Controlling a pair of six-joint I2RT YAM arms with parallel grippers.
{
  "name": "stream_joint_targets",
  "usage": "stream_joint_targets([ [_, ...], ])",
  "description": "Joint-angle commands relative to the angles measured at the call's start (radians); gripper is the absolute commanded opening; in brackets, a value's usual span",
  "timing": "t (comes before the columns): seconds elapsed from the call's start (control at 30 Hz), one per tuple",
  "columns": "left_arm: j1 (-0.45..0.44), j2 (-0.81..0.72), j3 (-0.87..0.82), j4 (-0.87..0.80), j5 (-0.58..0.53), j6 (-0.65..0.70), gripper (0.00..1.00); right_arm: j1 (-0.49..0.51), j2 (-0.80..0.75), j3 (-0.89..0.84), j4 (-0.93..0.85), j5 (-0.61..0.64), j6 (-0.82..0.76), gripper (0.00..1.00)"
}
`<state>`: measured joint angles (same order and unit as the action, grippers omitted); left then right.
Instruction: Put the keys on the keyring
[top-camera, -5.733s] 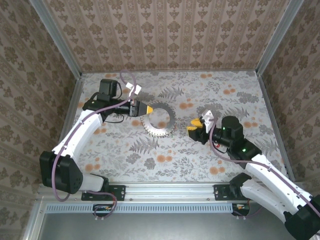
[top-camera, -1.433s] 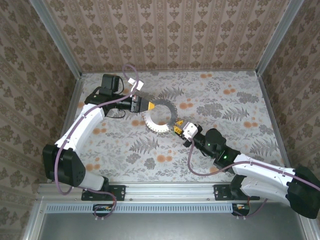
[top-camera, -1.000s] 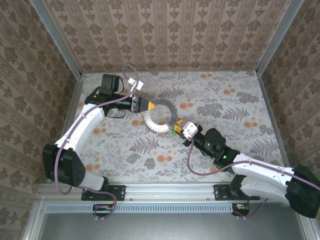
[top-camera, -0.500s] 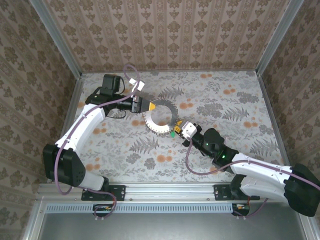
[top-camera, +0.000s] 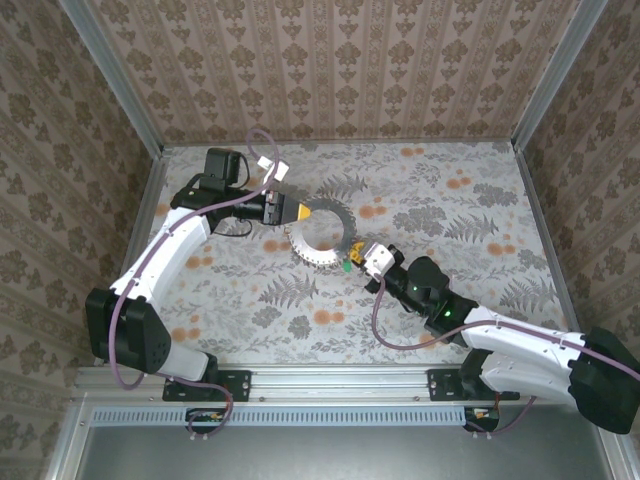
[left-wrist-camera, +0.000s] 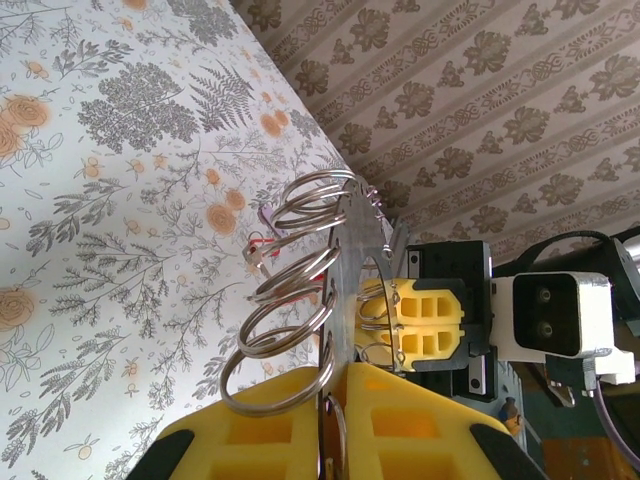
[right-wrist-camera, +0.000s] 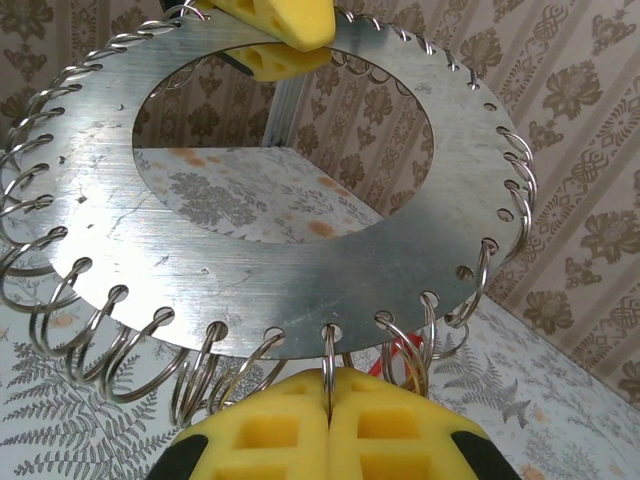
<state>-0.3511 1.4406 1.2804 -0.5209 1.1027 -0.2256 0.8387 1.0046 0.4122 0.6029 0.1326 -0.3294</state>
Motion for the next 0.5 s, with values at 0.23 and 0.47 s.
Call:
stream_joint_targets([
  [0.23, 0.033, -0.007, -0.074, 0.100, -0.009, -0.088, 0.11, -0.022, -0.077, -0.004, 0.007, -0.032, 0.076, 0.00],
  [0.47, 0.028, 0.023, -0.128, 0.136, -0.011, -0.113, 0.25, -0.029, -0.075, 0.054, -0.103, -0.067, 0.112, 0.00],
])
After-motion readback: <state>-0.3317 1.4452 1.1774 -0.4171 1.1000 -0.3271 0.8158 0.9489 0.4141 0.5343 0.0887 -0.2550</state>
